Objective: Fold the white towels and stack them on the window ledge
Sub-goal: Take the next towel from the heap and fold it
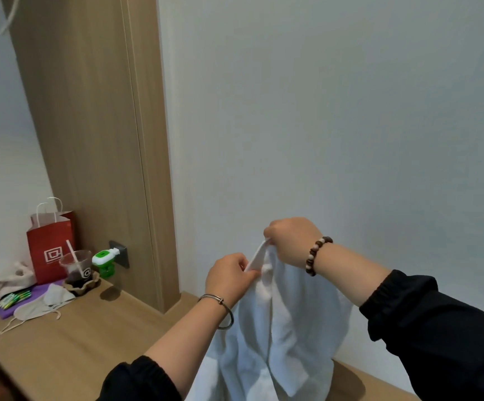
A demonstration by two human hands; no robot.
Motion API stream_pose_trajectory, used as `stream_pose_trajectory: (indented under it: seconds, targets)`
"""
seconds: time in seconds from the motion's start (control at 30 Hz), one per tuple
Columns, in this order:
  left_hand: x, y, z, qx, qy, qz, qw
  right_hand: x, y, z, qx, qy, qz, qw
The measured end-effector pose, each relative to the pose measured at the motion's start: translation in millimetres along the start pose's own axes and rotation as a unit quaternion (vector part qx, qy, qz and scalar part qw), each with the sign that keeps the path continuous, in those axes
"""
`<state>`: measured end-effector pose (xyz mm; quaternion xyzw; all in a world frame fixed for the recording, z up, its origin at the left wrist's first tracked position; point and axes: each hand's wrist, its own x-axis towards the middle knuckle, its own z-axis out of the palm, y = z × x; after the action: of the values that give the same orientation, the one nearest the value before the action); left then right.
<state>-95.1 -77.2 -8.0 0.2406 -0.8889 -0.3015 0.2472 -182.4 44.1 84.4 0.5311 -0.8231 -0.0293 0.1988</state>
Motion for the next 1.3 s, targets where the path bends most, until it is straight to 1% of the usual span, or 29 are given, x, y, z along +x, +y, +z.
stream_pose_trajectory:
  seconds: [0.07, 0.13, 0.17, 0.3, 0.4, 0.5, 0.53, 0.6, 0.63, 0.73, 0.87, 0.93, 1.0, 1.07, 1.17, 1.23, 1.3]
  targets:
    - [-3, -10, 8, 0.023, -0.036, -0.025, 0.999, 1, 1, -4, -0.016, 0.039, -0.004, 0.999]
    - [-9, -25, 22, -0.005, -0.066, -0.061, 0.996, 4, 5, -9, -0.007, 0.071, 0.002, 0.997]
    - [-13, -31, 28, -0.026, -0.062, -0.071, 0.995, 6, 8, -12, 0.002, 0.075, 0.005, 0.997]
    - [-26, -35, 44, -0.101, 0.029, -0.065, 0.992, 6, 14, -16, 0.021, 0.067, 0.007, 0.997]
    - [-26, -23, 41, -0.207, 0.08, -0.049, 0.974, 4, 17, -16, 0.032, 0.078, 0.014, 0.996]
    - [-26, -7, 31, -0.297, 0.096, -0.01, 0.95, 1, 19, -15, 0.034, 0.082, 0.016, 0.996]
    - [-26, -3, 27, -0.325, 0.099, -0.006, 0.94, -1, 19, -14, 0.034, 0.083, 0.015, 0.996]
    - [-23, 2, 21, -0.375, 0.098, -0.026, 0.922, -4, 21, -11, 0.037, 0.087, 0.01, 0.996]
    - [-21, 5, 17, -0.38, 0.09, -0.032, 0.92, -6, 22, -10, 0.043, 0.09, 0.006, 0.995]
    - [-18, 8, 11, -0.334, 0.059, -0.021, 0.941, -9, 22, -9, 0.062, 0.092, -0.009, 0.994]
    - [-15, 5, 12, -0.211, 0.066, 0.007, 0.975, -10, 20, -8, 0.078, 0.077, -0.015, 0.994]
    - [-12, 2, 11, -0.172, 0.065, 0.011, 0.983, -11, 19, -7, 0.079, 0.072, -0.011, 0.994]
    - [-11, -1, 9, -0.177, 0.058, 0.01, 0.983, -11, 19, -7, 0.074, 0.071, -0.004, 0.995]
    - [-13, -4, 7, -0.183, 0.051, 0.026, 0.981, -11, 19, -6, 0.059, 0.069, 0.011, 0.996]
    - [-19, -3, 6, -0.213, 0.059, 0.034, 0.975, -9, 20, -5, 0.042, 0.059, 0.038, 0.997]
    - [-24, 0, 7, -0.235, 0.07, 0.037, 0.969, -8, 20, -5, 0.056, 0.051, 0.053, 0.996]
    - [-26, 1, 9, -0.211, 0.081, 0.061, 0.972, -7, 18, -6, 0.079, 0.044, 0.06, 0.994]
